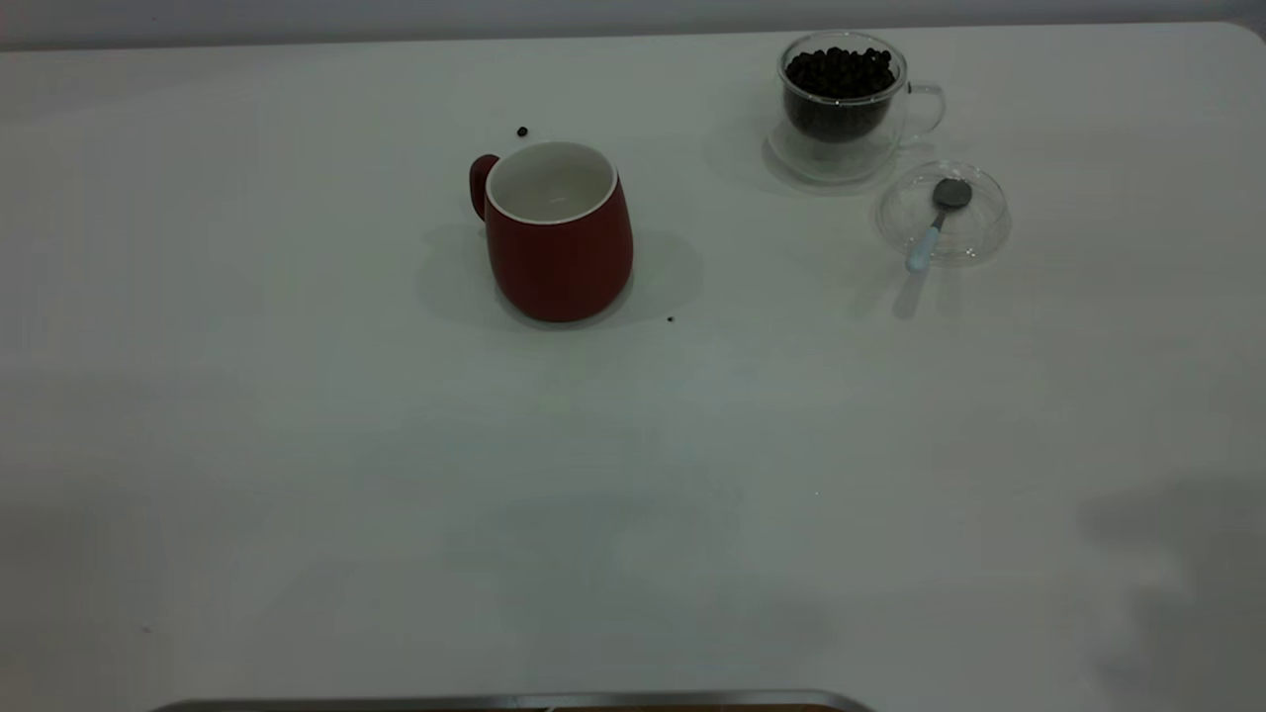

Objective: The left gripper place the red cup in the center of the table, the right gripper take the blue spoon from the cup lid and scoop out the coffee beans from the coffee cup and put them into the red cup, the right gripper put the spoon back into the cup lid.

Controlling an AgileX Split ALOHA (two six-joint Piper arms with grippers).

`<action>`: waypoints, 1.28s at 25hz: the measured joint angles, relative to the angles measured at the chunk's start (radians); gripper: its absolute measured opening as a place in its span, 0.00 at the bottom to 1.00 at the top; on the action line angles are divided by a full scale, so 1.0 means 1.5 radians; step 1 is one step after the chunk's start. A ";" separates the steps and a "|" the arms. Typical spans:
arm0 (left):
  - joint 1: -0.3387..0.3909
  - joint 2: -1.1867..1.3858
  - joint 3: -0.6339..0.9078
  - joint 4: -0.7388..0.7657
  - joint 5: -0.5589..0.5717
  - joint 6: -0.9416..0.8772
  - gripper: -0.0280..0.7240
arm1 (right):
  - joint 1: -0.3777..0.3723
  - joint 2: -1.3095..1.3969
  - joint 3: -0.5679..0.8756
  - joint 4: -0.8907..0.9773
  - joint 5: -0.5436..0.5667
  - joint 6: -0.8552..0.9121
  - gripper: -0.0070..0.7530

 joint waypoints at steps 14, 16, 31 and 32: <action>0.001 0.000 0.000 0.000 0.000 -0.001 0.68 | -0.035 -0.442 0.211 -0.046 0.037 0.029 0.64; 0.001 0.000 0.000 0.000 0.000 -0.001 0.68 | -0.056 -0.494 0.213 -0.046 0.039 0.029 0.64; 0.001 0.000 0.000 0.000 0.000 -0.001 0.68 | -0.162 -0.693 0.221 -0.047 0.041 0.030 0.64; 0.001 0.000 0.000 -0.001 0.000 -0.001 0.68 | -0.162 -0.693 0.221 -0.047 0.041 0.030 0.64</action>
